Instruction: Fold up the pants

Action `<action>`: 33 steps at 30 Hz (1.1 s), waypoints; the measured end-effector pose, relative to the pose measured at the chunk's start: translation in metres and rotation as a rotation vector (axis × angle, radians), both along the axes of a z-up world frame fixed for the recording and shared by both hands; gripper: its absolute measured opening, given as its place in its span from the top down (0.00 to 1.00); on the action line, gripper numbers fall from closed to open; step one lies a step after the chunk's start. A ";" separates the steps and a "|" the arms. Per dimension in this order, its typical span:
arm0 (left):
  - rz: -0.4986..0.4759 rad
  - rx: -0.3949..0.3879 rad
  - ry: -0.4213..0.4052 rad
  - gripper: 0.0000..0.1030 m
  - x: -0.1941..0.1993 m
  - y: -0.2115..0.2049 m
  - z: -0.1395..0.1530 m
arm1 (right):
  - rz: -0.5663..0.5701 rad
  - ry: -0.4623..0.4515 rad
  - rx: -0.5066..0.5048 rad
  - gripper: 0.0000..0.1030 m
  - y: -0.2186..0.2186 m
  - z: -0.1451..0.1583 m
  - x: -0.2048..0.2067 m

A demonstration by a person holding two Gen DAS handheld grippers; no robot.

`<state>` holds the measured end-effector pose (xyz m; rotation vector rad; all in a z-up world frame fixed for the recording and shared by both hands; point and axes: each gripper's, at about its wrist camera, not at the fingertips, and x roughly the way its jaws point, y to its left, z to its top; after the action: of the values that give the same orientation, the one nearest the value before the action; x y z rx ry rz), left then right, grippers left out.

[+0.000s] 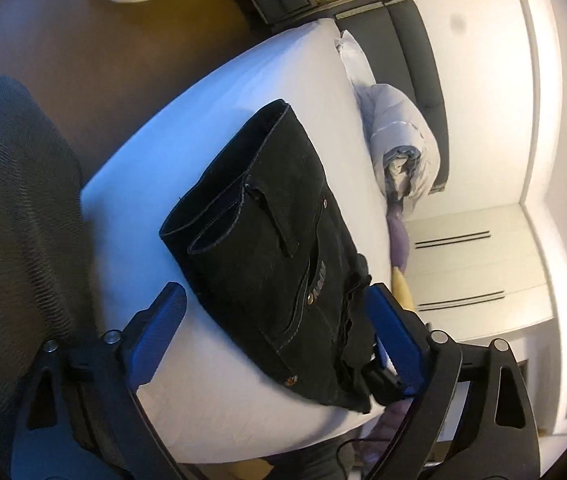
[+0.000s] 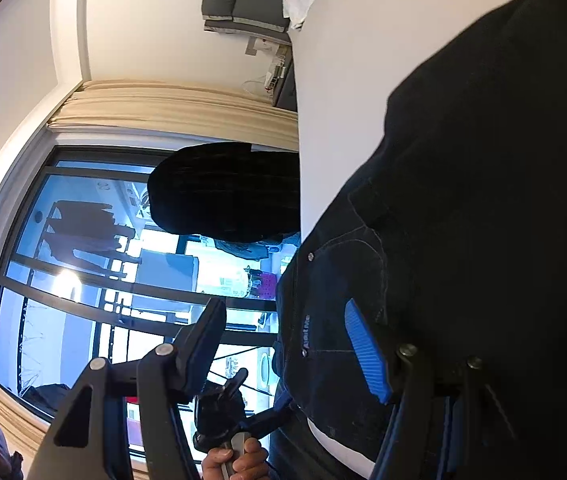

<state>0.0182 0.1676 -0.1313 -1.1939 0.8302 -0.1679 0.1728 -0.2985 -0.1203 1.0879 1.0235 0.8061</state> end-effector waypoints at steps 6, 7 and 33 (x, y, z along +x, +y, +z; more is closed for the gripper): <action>0.055 -0.086 -0.005 0.25 0.005 0.005 -0.030 | 0.022 -0.005 -0.005 0.37 0.003 0.001 0.001; 0.057 -0.094 -0.007 0.27 0.006 0.006 -0.033 | 0.024 -0.004 -0.007 0.37 0.003 0.000 0.001; -0.116 0.201 -0.175 0.87 0.038 -0.038 0.067 | 0.073 0.118 -0.217 0.55 0.013 -0.030 0.013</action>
<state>0.0559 0.1295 -0.0645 -0.9292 0.7440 -0.2741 0.1862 -0.2851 -0.1508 0.9251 1.2263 0.6776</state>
